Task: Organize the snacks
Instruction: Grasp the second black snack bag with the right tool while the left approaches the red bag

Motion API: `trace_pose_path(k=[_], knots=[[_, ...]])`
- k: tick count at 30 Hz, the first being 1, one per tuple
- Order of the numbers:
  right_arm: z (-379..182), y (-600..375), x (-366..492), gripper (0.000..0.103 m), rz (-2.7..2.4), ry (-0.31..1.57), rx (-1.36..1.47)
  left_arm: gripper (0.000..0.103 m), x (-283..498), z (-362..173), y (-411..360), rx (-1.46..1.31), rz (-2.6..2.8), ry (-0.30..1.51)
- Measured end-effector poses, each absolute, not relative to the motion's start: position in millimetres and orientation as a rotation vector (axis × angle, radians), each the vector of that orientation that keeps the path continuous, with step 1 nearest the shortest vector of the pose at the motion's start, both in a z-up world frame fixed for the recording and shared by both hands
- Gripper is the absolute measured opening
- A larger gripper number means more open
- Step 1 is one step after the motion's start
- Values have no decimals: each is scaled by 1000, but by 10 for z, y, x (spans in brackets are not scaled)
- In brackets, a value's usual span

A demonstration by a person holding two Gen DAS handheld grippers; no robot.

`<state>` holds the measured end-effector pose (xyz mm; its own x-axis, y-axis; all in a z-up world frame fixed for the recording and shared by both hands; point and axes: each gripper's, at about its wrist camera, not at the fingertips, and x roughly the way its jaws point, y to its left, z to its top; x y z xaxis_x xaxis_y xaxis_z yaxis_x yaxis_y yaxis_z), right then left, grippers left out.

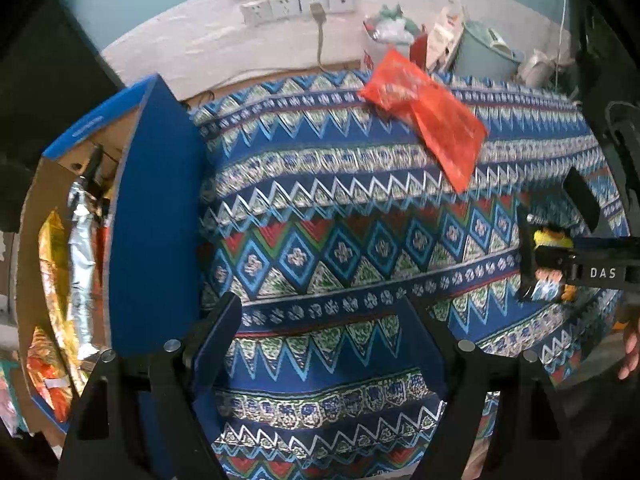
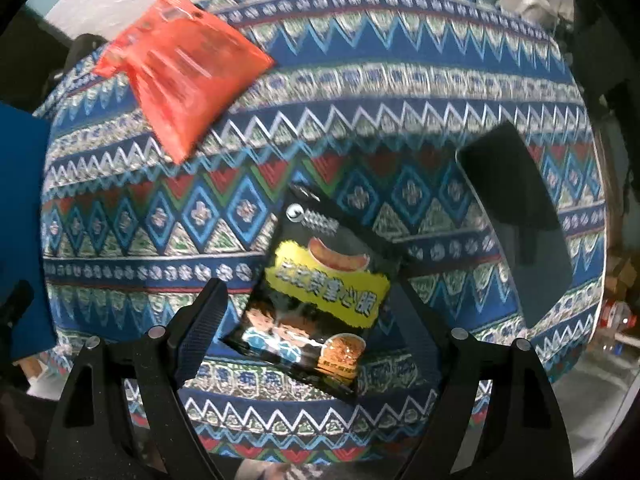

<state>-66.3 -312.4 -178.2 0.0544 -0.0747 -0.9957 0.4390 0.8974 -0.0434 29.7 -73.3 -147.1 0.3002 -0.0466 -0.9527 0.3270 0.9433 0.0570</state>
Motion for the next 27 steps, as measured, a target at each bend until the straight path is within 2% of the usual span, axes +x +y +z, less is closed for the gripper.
trace_pose_path(k=[11, 12, 14, 16, 27], knots=[[-2141, -3193, -704, 81, -424, 1510, 339, 82, 352, -1622, -878, 306, -239, 1265], [-2130, -3194, -694, 79, -415, 1502, 325, 82, 364, -1625, -883, 306, -236, 1266], [-2119, -3178, -648, 64, -401, 1494, 302, 82, 395, -1637, -895, 301, -234, 1268], [-2070, -3166, -573, 60, -374, 1476, 263, 82, 429, -1655, -907, 293, -230, 1272], [-1806, -3346, -116, 59, -365, 1344, 65, 82, 806, -1800, -999, 234, -183, 1285]])
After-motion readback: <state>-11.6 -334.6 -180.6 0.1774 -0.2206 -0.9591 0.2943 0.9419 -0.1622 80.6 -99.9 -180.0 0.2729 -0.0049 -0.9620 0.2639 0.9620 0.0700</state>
